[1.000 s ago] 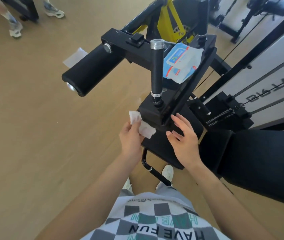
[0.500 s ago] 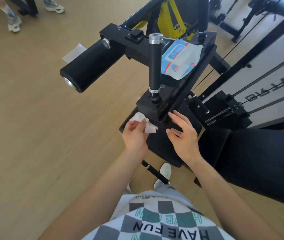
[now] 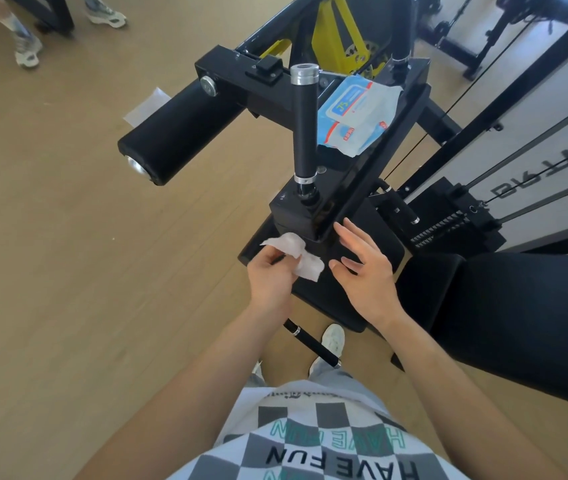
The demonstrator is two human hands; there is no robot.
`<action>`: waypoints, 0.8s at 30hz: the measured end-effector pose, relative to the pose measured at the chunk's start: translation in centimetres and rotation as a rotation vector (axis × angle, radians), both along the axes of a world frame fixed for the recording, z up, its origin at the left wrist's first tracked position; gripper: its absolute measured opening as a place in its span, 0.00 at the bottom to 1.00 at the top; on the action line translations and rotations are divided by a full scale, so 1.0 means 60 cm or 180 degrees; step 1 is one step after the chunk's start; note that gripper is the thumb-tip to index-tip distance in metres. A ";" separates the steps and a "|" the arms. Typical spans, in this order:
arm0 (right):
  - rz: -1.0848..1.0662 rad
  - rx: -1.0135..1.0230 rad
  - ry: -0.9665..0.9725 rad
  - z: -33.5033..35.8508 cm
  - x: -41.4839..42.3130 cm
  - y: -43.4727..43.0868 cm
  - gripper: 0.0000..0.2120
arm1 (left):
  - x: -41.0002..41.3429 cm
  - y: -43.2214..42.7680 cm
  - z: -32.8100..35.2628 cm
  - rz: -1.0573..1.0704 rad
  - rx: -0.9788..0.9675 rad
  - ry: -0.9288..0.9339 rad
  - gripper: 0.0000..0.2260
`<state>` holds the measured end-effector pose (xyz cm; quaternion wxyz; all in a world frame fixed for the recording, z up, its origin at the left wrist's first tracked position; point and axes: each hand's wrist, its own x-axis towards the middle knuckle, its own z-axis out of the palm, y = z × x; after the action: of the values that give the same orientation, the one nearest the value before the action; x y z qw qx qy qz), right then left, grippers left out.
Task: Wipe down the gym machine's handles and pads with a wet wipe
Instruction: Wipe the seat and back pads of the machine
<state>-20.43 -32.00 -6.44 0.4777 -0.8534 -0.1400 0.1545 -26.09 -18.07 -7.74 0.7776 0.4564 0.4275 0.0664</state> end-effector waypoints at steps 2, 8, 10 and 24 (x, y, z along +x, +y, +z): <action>0.0015 0.0027 0.0044 0.000 0.000 0.000 0.30 | 0.002 0.024 0.007 0.0225 -0.0252 0.0027 0.12; -0.0005 0.0139 0.0182 0.004 -0.004 0.001 0.30 | 0.005 0.053 0.023 0.0963 -0.0951 -0.0221 0.08; 0.0001 0.0148 0.0224 0.006 -0.005 0.001 0.31 | 0.006 0.045 0.018 0.0902 -0.0958 -0.0121 0.17; -0.0003 0.0258 0.0304 0.005 -0.008 0.001 0.32 | 0.002 0.056 0.025 0.0872 -0.2260 -0.0534 0.33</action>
<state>-20.90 -31.92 -6.12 0.5180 -0.8251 -0.1227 0.1891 -25.94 -14.69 -6.24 0.9033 0.0905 0.4158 0.0547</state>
